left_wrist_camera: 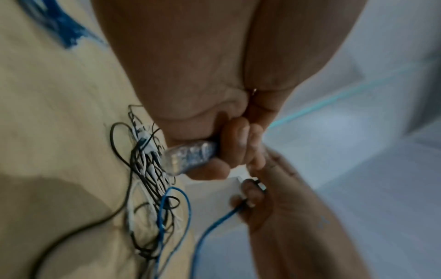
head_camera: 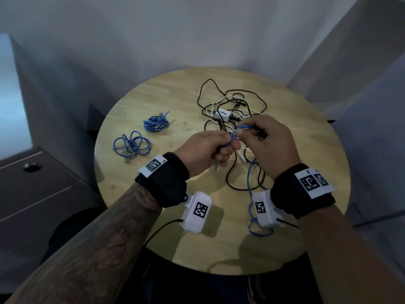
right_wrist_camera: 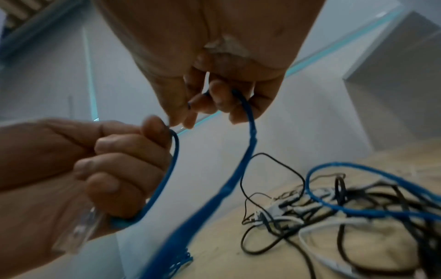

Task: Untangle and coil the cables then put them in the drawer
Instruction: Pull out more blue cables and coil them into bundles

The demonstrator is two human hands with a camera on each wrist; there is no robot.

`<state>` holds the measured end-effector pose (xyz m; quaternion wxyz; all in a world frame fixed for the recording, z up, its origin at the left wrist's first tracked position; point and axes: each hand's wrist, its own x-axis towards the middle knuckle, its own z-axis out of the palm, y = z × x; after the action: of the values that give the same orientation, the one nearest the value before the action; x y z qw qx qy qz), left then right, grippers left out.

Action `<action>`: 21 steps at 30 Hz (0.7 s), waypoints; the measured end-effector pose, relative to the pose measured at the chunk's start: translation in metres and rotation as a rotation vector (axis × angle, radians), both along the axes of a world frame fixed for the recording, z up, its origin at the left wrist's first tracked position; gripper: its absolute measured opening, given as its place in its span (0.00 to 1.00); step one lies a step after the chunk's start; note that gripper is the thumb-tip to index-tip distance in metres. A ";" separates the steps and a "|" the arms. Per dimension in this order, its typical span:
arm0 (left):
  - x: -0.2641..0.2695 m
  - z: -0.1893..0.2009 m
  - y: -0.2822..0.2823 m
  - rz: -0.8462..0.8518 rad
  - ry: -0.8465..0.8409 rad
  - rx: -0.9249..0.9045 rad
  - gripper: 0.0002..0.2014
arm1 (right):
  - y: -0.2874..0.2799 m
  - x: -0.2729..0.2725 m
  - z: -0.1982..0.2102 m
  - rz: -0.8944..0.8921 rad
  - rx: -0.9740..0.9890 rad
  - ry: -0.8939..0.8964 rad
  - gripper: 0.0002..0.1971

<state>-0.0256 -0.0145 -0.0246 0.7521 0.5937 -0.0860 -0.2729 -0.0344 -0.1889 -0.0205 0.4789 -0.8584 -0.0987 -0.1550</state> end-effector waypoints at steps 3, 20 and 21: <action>0.002 0.009 0.005 -0.039 0.103 -0.159 0.14 | 0.002 0.008 -0.012 0.016 0.032 0.070 0.09; 0.033 -0.005 0.037 0.528 -0.278 -0.043 0.08 | 0.029 -0.026 0.001 0.197 -0.126 0.190 0.13; 0.031 -0.006 0.034 0.493 -0.344 0.057 0.08 | 0.028 -0.025 0.006 0.165 -0.059 0.155 0.11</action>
<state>0.0051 0.0193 -0.0305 0.7529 0.6553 -0.0578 0.0202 -0.0596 -0.1611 -0.0141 0.4709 -0.8704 -0.1364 -0.0451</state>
